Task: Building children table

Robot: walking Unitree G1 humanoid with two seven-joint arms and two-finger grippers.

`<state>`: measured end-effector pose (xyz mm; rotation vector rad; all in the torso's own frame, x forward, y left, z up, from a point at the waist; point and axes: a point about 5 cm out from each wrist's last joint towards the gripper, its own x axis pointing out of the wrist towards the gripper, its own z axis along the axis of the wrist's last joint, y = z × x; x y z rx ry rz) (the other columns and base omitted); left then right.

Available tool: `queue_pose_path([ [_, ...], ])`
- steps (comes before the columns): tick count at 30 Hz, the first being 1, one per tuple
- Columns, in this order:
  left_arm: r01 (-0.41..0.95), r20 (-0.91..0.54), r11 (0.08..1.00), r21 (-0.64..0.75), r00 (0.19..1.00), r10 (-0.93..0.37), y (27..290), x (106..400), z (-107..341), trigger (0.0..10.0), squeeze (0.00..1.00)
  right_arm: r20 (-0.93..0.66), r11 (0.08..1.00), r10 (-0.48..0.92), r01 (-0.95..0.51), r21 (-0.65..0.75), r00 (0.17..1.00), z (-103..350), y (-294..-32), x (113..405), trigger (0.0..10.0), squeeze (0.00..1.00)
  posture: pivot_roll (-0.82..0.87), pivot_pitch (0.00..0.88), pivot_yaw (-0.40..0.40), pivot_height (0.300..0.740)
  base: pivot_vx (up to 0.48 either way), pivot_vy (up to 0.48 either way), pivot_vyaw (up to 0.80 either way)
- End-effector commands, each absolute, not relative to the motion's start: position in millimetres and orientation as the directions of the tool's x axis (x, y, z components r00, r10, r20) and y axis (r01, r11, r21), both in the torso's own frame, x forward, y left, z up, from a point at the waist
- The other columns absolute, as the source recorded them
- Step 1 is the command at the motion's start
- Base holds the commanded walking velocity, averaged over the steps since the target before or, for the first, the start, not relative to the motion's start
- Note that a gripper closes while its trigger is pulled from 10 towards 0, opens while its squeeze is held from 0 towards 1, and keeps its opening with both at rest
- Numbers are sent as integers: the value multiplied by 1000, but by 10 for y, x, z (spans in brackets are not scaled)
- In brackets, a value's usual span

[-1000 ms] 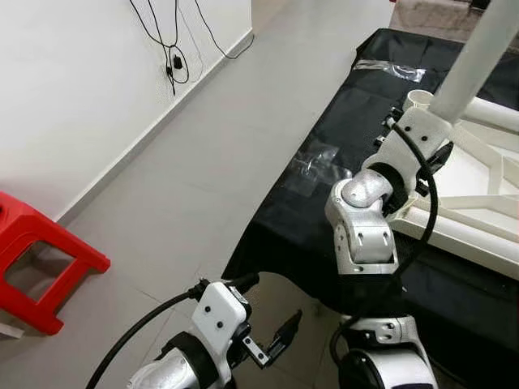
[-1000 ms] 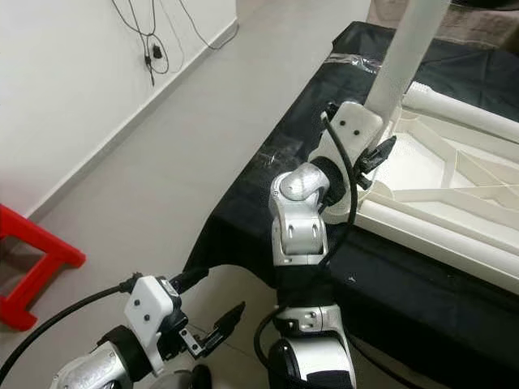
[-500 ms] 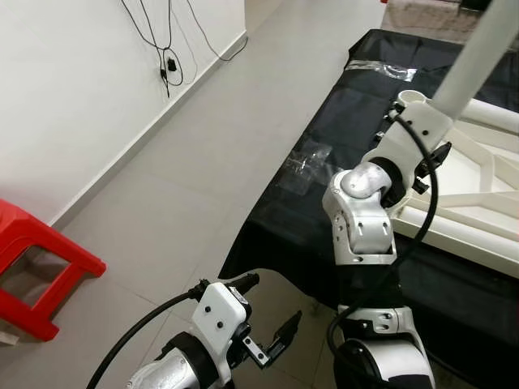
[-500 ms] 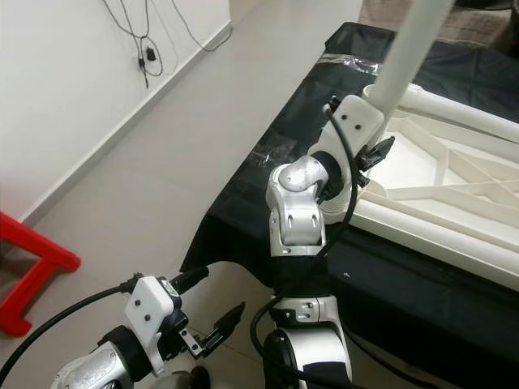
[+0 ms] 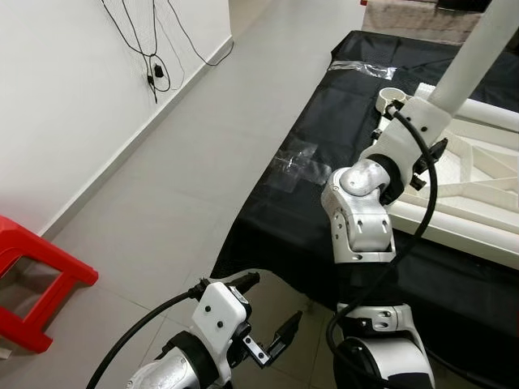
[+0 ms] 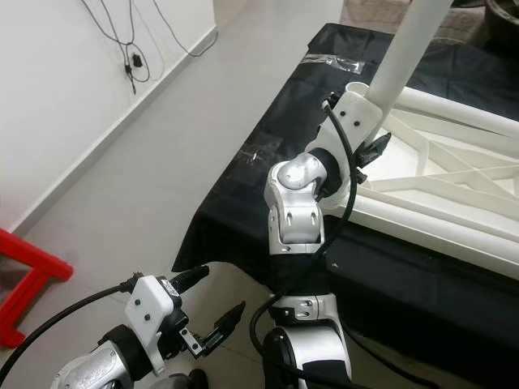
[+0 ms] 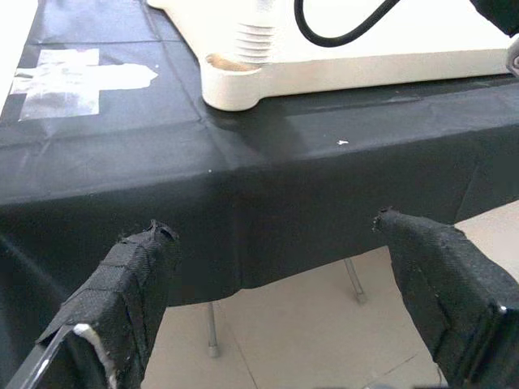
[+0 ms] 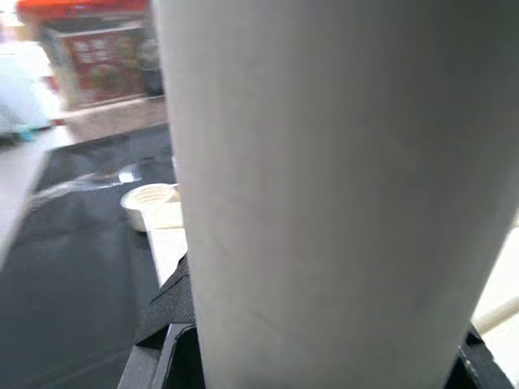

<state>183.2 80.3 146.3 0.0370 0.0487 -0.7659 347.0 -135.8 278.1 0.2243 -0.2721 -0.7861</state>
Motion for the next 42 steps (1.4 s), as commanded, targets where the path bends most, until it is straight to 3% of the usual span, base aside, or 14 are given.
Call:
queue_pose_path([
  [1, 680, -75, 733, 8, 732, -678, 823, 1849, 1416, 10000, 0, 173, 732, -665, 590, 341, 726, 2828, -1307, 3478, 10000, 0, 151, 183, 10, 740, 0, 0, 0],
  [2, 664, -68, 747, 5, 746, -663, 838, 1883, 1428, 10000, 0, 218, 774, -608, 509, 378, 763, 2937, -1303, 3483, 10000, 0, 151, 183, 10, 740, 0, 0, 0],
  [3, 639, -58, 769, 12, 769, -637, 866, 1957, 1455, 10000, 0, 323, 859, -446, 298, 416, 835, 3113, -1227, 3474, 10000, 0, 144, 170, 12, 740, 0, 0, 0],
  [5, 639, -58, 769, 12, 769, -637, 866, 1957, 1455, 10000, 0, 323, 859, -446, 298, 416, 835, 3113, -1227, 3474, 10000, 0, 144, 170, 12, 740, 0, 0, 0],
  [6, 622, -52, 783, 16, 783, -620, 884, 2009, 1470, 10000, 663, 401, 896, -328, 148, 419, 855, 3223, -1168, 3454, 10000, 0, 143, 166, 12, 740, 0, 0, 0],
  [7, 622, -52, 783, 16, 783, -620, 884, 2009, 1470, 10000, 663, 401, 896, -328, 148, 419, 855, 3223, -1168, 3454, 10000, 0, 143, 166, 12, 740, 0, 0, 0],
  [8, 609, -45, 793, 34, 793, -607, 905, 2069, 1489, 10000, 1000, 436, 910, -228, 32, 413, 871, 3256, -1112, 3439, 10000, 0, 138, 154, 11, 740, 0, 0, 0],
  [10, 609, -45, 793, 34, 793, -607, 905, 2069, 1489, 10000, 1000, 436, 910, -228, 32, 413, 871, 3256, -1112, 3439, 10000, 0, 138, 154, 11, 740, 0, 0, 0],
  [11, 581, -31, 810, 78, 813, -581, 942, 2161, 1536, 10000, 1000, 430, 907, -110, -86, 412, 896, 3197, -1042, 3427, 10000, 0, 132, 144, 14, 740, 0, 0, 0],
  [14, 557, -14, 822, 115, 829, -559, 979, 2255, 1594, 10000, 1000, 408, 898, -36, -150, 414, 912, 3094, -1002, 3406, 10000, 0, 133, 138, 13, 740, 0, 0, 0],
  [15, 521, -12, 831, 192, 848, -529, 1032, 2381, 1667, 10000, 0, 379, 877, 78, -244, 413, 922, 2952, -922, 3350, 10000, 0, 131, 135, 14, 740, 0, 0, 0],
  [20, 470, -40, 819, 328, 873, -485, 1113, 2568, 1753, 10000, 0, 331, 836, 223, -354, 419, 917, 2722, -799, 3235, 10000, 0, 130, 136, 14, 740, 0, 0, 0],
  [25, 514, -100, 786, 344, 852, -513, 1100, 2646, 1710, 10000, 0, 304, 764, 404, -501, 406, 863, 2527, -645, 3057, 10000, 0, 125, 137, 15, 740, 0, 0, 0],
  [42, 511, -128, 785, 350, 856, -500, 1103, 2700, 1618, 10000, 0, 295, 670, 561, -633, 387, 774, 2448, -559, 2904, 10000, 0, 126, 138, 12, 740, 0, 0, 0],
])
